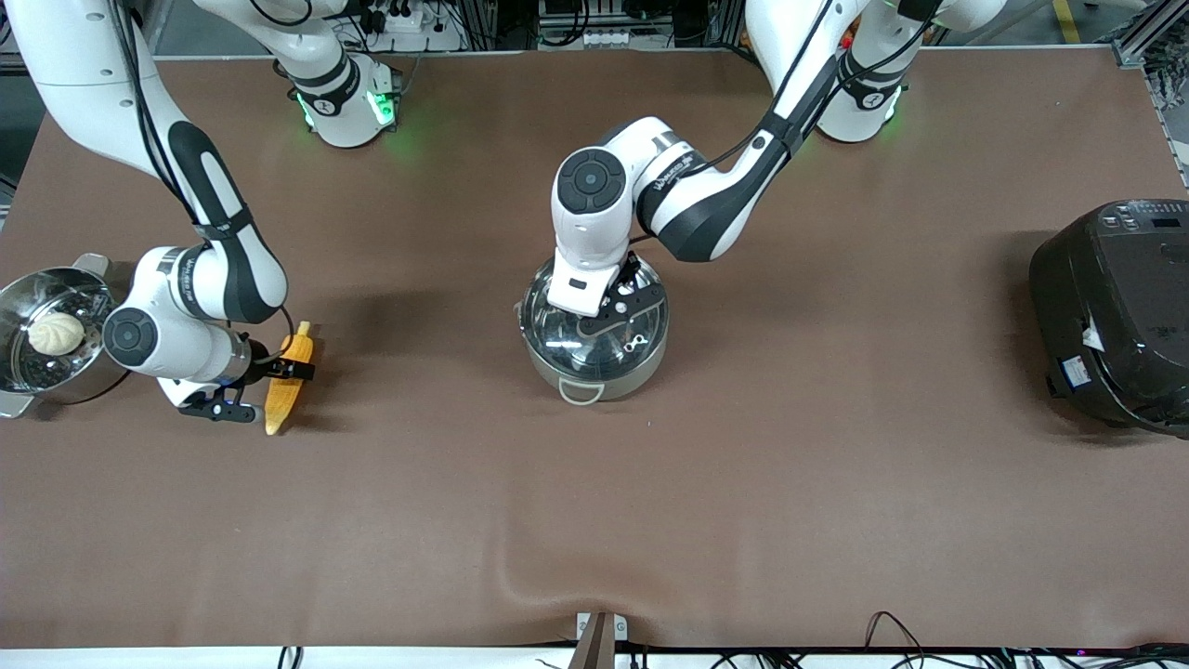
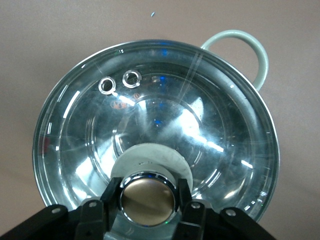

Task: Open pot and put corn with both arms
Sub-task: 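Grasp the lid knob with the left gripper while the right gripper grasps the corn, then lift the glass lid off the pot with the left gripper and carry it aside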

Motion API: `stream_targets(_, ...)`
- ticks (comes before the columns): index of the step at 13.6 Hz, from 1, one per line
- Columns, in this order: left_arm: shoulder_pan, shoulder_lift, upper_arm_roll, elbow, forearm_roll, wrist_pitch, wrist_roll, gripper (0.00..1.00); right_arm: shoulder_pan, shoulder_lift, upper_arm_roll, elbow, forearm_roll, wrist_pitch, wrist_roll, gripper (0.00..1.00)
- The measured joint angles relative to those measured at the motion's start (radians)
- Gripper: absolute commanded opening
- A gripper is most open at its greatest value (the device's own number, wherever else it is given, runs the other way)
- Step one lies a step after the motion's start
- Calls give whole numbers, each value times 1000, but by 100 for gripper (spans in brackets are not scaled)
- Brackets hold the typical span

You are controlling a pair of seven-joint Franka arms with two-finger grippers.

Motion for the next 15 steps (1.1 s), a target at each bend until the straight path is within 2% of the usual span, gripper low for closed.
stream_targets(5,5,-18,3,16,0,-33,0,0,0,6,0,-19,0,16,0,98)
stream_targets(6,9,-41,6,24,5,-61,0,0,0,11,0,-20,0,22,0,67)
stream_targets(7,14,-75,15,28,19,-91,0,0,0,15,0,-20,0,24,0,23)
stream_targets(8,23,-117,25,31,35,-122,2,0,0,18,0,-20,0,24,0,0)
stream_targets(11,123,-246,37,32,46,-264,153,0,2,19,2,-20,0,24,0,0)
stream_targets(13,239,-307,41,16,46,-346,359,0,2,19,2,-19,0,24,0,0)
stream_targets(15,377,-353,43,-35,47,-364,597,0,7,18,4,-16,0,20,-1,0)
